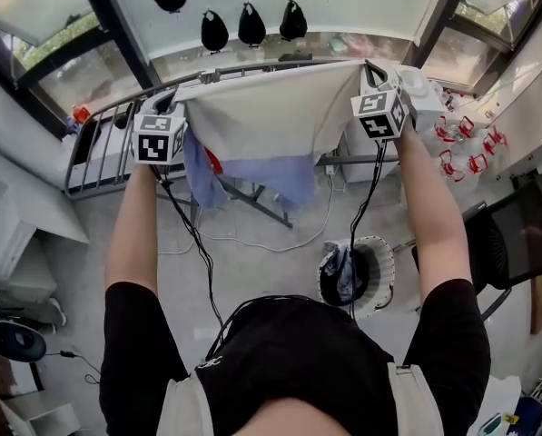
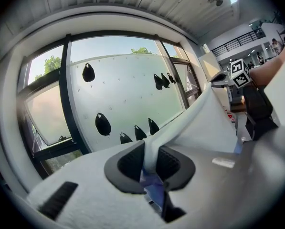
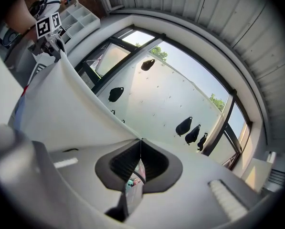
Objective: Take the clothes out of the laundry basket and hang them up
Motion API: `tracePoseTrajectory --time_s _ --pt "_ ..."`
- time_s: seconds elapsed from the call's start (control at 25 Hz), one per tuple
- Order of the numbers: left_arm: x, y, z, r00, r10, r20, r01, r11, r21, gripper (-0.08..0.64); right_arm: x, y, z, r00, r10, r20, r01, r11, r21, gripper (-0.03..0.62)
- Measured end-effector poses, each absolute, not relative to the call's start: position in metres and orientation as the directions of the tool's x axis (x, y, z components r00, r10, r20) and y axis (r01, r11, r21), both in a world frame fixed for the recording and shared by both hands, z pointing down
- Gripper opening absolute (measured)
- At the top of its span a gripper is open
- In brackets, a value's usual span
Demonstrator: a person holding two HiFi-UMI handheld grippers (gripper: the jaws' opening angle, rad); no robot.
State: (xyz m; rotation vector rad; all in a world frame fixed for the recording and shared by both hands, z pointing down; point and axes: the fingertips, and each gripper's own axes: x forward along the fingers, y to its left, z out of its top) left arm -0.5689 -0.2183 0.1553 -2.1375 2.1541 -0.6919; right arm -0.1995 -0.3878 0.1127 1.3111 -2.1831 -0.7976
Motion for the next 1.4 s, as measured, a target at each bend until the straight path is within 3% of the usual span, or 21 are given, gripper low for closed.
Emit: tracePoseTrajectory --time_s 0.36,0.96,1.0,1.08,1.16,1.24,1.4 --pt "-0.591 -0.267 0.246 -0.05 -0.903 0.426 -0.953 -0.084 -0.291 0.037 -0.222 -0.422 0.209 -0.349 -0.904 0.246 -0.605 0.418 0.678 0.017" --pt "-0.579 -0.24 0.376 0.018 -0.781 0.625 -0.949 -0.209 -0.235 0.043 -0.219 -0.399 0.345 -0.302 -0.811 0.502 -0.547 0.578 0.605 0.018" --pt "-0.578 -0.237 0.378 0.024 -0.776 0.63 -0.95 -0.213 -0.227 0.063 -0.219 -0.398 0.345 -0.308 -0.807 0.503 -0.558 0.582 0.592 0.02" --pt "-0.572 -0.231 0.379 0.061 -0.765 0.641 -0.955 -0.231 -0.185 0.172 -0.22 -0.396 0.343 -0.329 -0.8 0.501 -0.582 0.59 0.559 0.035" --pt "-0.563 -0.222 0.377 0.118 -0.759 0.641 -0.958 -0.257 -0.128 0.243 -0.222 -0.391 0.339 -0.359 -0.785 0.504 -0.593 0.609 0.526 0.123" --pt "-0.555 -0.209 0.373 0.161 -0.76 0.629 -0.957 -0.275 -0.087 0.267 -0.222 -0.382 0.332 -0.388 -0.773 0.503 -0.597 0.626 0.502 0.161" --pt "-0.547 -0.178 0.366 0.192 -0.768 0.611 -0.962 -0.27 -0.036 0.268 -0.212 -0.362 0.319 -0.431 -0.757 0.491 -0.616 0.644 0.454 0.166"
